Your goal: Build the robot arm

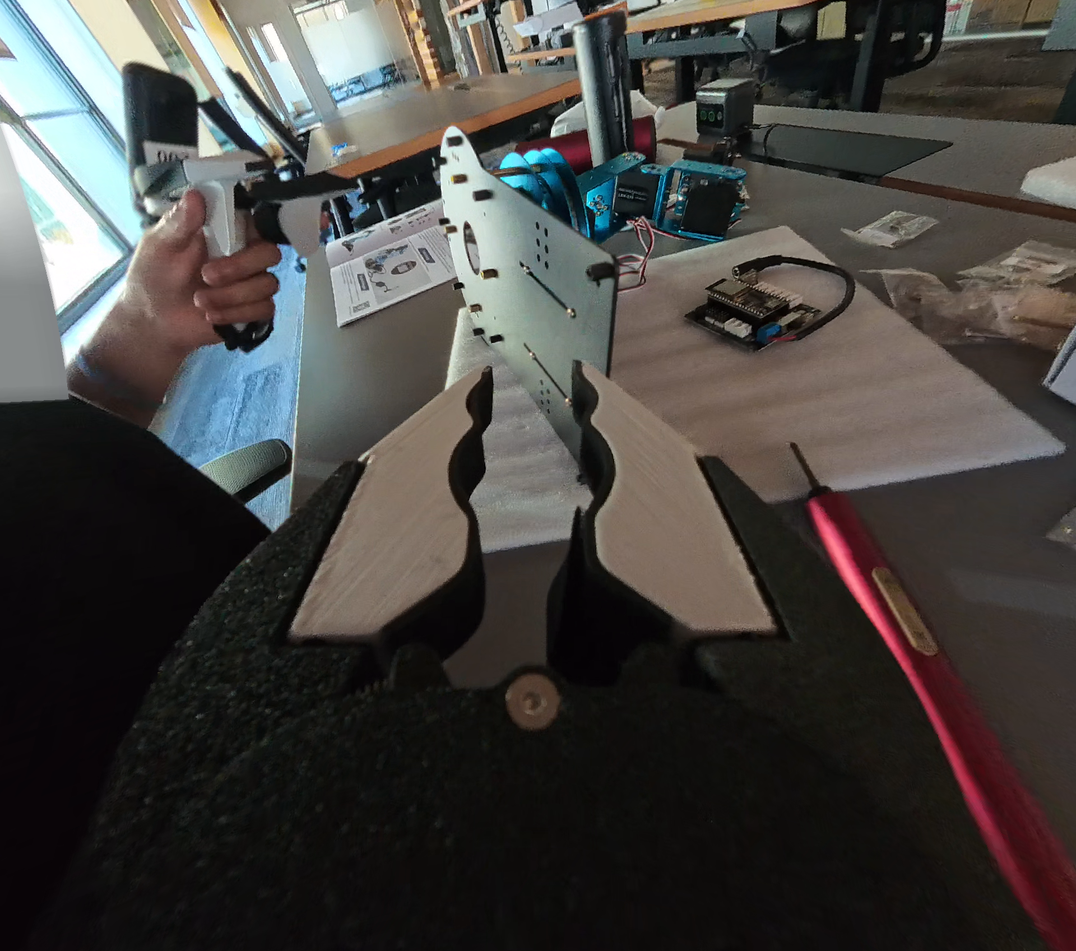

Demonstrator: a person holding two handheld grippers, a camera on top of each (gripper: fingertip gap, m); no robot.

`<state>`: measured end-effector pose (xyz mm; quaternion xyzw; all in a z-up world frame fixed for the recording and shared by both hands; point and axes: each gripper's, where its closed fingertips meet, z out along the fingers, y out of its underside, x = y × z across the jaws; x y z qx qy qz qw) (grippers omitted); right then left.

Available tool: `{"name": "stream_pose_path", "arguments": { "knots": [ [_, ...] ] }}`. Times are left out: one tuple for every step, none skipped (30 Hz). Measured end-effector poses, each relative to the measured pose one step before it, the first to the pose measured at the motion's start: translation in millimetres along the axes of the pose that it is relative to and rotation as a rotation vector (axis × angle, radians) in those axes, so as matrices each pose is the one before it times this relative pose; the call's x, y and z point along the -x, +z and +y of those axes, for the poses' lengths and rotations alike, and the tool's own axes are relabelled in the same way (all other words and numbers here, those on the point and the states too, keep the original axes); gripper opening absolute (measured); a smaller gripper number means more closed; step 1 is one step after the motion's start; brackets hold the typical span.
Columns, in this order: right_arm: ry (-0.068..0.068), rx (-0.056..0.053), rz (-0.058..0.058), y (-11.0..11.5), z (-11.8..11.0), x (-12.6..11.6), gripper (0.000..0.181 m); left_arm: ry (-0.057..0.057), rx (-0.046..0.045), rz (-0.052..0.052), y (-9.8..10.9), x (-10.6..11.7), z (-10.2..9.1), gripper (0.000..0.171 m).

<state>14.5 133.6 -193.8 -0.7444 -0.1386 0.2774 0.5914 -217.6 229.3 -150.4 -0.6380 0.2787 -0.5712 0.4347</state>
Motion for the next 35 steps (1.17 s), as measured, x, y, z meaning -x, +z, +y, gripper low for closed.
{"name": "stream_pose_path", "arguments": {
  "knots": [
    [0.0085,-0.0124,0.0028,-1.14,1.35,1.65,0.026,0.0129,-0.00912,-0.0205,-0.37,-0.89,4.7,0.065],
    [0.0082,-0.0112,0.0012,-1.56,1.2,1.71,0.025,0.0126,-0.00589,-0.0223,0.28,-0.13,4.57,0.064],
    [0.0058,-0.0128,0.0053,-1.91,1.6,1.13,0.026,0.009,0.00122,-0.0196,1.2,-0.15,4.86,0.064],
    [-0.005,-0.0094,0.0103,-2.22,2.63,0.29,0.026,0.0062,0.01168,-0.0133,1.98,-0.96,5.47,0.064],
    [-0.0139,0.0014,0.0193,-2.25,3.95,-1.03,0.026,0.0055,0.02054,-0.0029,2.55,-2.71,5.96,0.063],
    [-0.016,0.0049,0.0193,-2.38,3.8,-1.4,0.026,0.0046,0.02354,0.0056,2.94,-4.12,5.67,0.063],
    [-0.0113,0.0041,0.0141,-2.2,2.74,-1.11,0.026,0.003,0.01916,0.0078,3.08,-4.45,4.46,0.063],
    [-0.0056,-0.0031,0.0063,-2.1,0.55,-0.61,0.026,0.0037,0.01134,0.0076,3.01,-4.35,2.87,0.062],
    [0.0001,-0.0137,0.0027,-1.82,-1.61,-0.65,0.025,0.0048,0.00711,0.0069,3.04,-3.88,1.89,0.062],
    [0.0073,-0.0142,-0.0009,-1.06,-2.05,-0.72,0.025,0.0041,0.0054,0.0053,3.01,-3.22,1.29,0.062],
    [0.0147,-0.0071,-0.0037,-0.36,-0.95,-0.88,0.024,0.0027,0.00208,0.0048,3.14,-2.55,0.48,0.061],
    [0.0188,-0.0041,-0.0052,0.15,0.17,-0.84,0.024,0.0004,0.00072,0.006,3.35,-2.06,0.11,0.061],
    [0.0206,0.0001,-0.0071,0.55,1.11,-0.62,0.024,-0.0028,0.00278,0.0073,3.53,-1.56,0.28,0.061],
    [0.0214,0.0061,-0.0082,0.95,1.83,-0.33,0.025,-0.0056,0.00469,0.0074,3.67,-1.03,0.5,0.061],
    [0.0182,0.0064,-0.0116,0.75,1.13,0.75,0.025,-0.0068,0.00401,0.0073,3.5,-0.65,0.2,0.061],
    [0.0103,-0.0015,-0.0096,0.35,-0.16,1.03,0.025,-0.0065,0.00218,0.0088,3.31,-0.84,-0.05,0.061],
    [0.0014,-0.0045,-0.0016,-0.13,-0.58,0.35,0.025,-0.0059,0.00088,0.0096,2.99,-0.84,-0.34,0.06],
    [-0.0052,-0.0003,0.0046,-0.26,-0.14,-0.42,0.024,-0.0056,0.00116,0.0076,2.73,-0.69,-0.31,0.06],
    [-0.0072,0.0022,0.0058,-0.11,0.22,-0.59,0.024,-0.0037,0.00139,0.0063,2.35,-0.65,-0.33,0.06],
    [-0.0053,0.0023,0.0033,-0.05,0.24,-0.4,0.024,-0.0009,0.00106,0.0062,1.93,-0.58,-0.17,0.06],
    [-0.0024,0.0016,0.0022,-0.02,0.17,-0.27,0.024,0.0006,0.00207,0.0045,1.71,-0.42,0.2,0.06],
    [-0.0005,-0.0017,0.0006,-0.11,-0.31,-0.07,0.024,0.0014,0.00381,0.002,1.48,-0.03,0.57,0.06],
    [0.0016,-0.0011,-0.0013,0.01,-0.15,-0.03,0.023,0.0017,0.00422,-0.0002,1.27,0.43,0.79,0.06],
    [0.0035,0.002,-0.0012,0.09,0.26,-0.22,0.024,0.0009,0.00371,-0.0016,1.13,0.79,0.84,0.06],
    [0.0034,0.0019,-0.001,0.1,0.34,-0.29,0.024,-0.0009,0.00254,-0.0009,0.85,0.81,0.8,0.06],
    [0.0017,-0.0006,-0.0011,-0.12,-0.15,0.02,0.024,-0.003,0.00102,0.0007,0.58,0.55,0.66,0.06],
    [0.0004,-0.0008,-0.0004,-0.05,-0.15,-0.08,0.024,-0.0045,0.00004,0.0012,0.56,0.48,0.47,0.06],
    [-0.0004,0.0004,0.0006,0.06,0.03,-0.16,0.024,-0.0048,-0.00033,0.0006,0.31,0.68,0.37,0.06],
    [0.0,0.0011,0.001,0.15,0.12,-0.15,0.024,-0.0044,0.00006,-0.0002,0.17,0.79,0.33,0.06],
    [0.0009,0.002,-0.0008,0.18,0.42,0.05,0.024,-0.0037,0.00024,-0.0005,0.22,0.64,0.36,0.06],
    [0.0007,0.0023,-0.0007,0.24,0.34,0.01,0.024,-0.0029,-0.00026,-0.0003,0.14,0.56,0.25,0.06],
    [0.0002,0.001,-0.0001,0.16,0.21,-0.01,0.024,-0.0026,-0.00022,0.0004,0.1,0.3,0.12,0.06],
    [-0.0007,-0.0003,-0.0002,0.03,-0.06,0.22,0.024,-0.0023,-0.00015,0.0012,0.28,0.09,0.18,0.06],
    [-0.0009,-0.0001,-0.0002,-0.03,0.04,0.09,0.023,-0.002,0.00016,0.0011,0.35,0.08,0.36,0.06],
    [0.0003,0.0013,-0.001,0.05,0.17,0.19,0.024,-0.0019,0.0012,0.0009,0.39,0.18,0.46,0.06]
  ]
}}
